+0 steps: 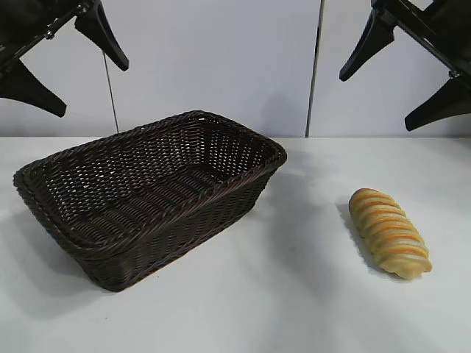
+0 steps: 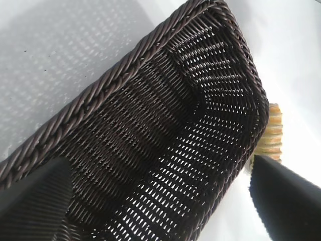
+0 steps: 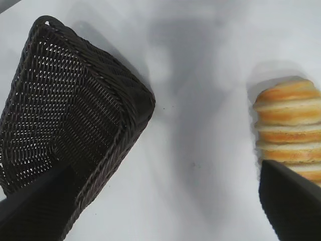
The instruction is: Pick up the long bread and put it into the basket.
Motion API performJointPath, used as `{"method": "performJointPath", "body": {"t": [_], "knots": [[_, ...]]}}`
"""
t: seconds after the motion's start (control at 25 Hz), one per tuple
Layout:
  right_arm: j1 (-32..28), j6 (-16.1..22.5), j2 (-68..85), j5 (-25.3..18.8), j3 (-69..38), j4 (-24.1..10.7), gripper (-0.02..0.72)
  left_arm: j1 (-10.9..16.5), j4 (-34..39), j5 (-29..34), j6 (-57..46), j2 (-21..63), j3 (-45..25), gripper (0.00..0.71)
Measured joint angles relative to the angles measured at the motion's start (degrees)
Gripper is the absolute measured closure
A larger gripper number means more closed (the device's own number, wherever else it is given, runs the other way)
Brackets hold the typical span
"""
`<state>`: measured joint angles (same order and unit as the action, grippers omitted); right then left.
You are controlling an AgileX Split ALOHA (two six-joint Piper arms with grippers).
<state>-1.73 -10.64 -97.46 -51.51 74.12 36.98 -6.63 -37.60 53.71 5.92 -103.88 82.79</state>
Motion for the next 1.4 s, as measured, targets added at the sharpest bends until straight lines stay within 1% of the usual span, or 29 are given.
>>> {"method": "performJointPath", "body": {"t": [0.88, 1.0, 1.16, 1.2, 1.28, 1.4], "knots": [[0.00, -0.10, 0.00, -0.05, 0.00, 0.00, 0.009, 0.00, 0.00, 0.00, 0.00, 0.00, 0.00, 0.016], [0.00, -0.10, 0.00, -0.05, 0.00, 0.00, 0.009, 0.00, 0.00, -1.56, 0.00, 0.00, 0.00, 0.016], [0.00, -0.10, 0.00, -0.05, 0.00, 0.00, 0.009, 0.06, 0.09, -0.96, -2.25, 0.00, 0.25, 0.016], [0.00, -0.10, 0.00, -0.05, 0.00, 0.00, 0.009, 0.06, 1.04, -0.71, -3.49, 0.33, 0.31, 0.016], [0.00, -0.10, 0.00, -0.05, 0.00, 0.00, 0.009, -0.01, 5.36, -0.08, -8.04, 1.47, 0.25, 0.016], [0.00, -0.10, 0.00, -0.05, 0.00, 0.00, 0.009, -1.11, 15.69, 0.15, -15.56, 5.64, -1.37, 0.016]]}}
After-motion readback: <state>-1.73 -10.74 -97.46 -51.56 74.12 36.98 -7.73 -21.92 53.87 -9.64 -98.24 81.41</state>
